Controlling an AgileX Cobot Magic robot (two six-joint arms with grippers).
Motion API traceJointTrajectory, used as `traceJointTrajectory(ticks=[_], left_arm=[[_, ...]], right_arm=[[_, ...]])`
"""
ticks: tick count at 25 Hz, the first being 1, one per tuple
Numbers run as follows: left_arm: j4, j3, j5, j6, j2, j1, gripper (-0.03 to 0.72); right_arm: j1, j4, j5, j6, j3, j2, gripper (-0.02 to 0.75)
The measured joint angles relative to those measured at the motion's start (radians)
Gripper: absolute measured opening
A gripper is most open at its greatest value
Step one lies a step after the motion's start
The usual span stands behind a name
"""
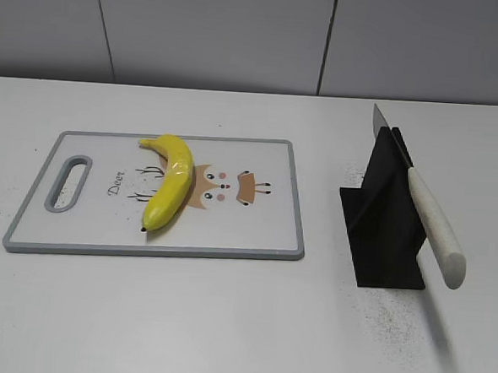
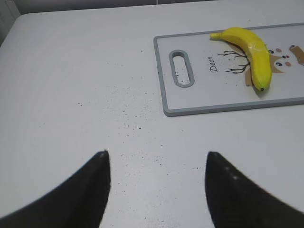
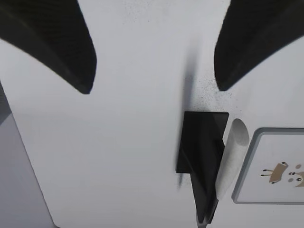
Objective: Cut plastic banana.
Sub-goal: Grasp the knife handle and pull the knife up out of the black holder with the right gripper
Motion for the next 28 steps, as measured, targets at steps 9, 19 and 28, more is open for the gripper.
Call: traceJointTrajectory(ticks=[9,19,28], left_arm=[[0.0,0.0,0.0,0.0,0.0,0.0,0.597],[0.0,0.0,0.0,0.0,0.0,0.0,0.597],[0.0,0.0,0.0,0.0,0.0,0.0,0.597]], right_arm=[[0.0,0.006,0.048,0.0,-0.15,0.222,0.584],[0.0,0.008,0.151,0.037,-0.262,0.54,0.584],[0.023,0.039,0.152,0.047,-0.299,0.696,0.584]])
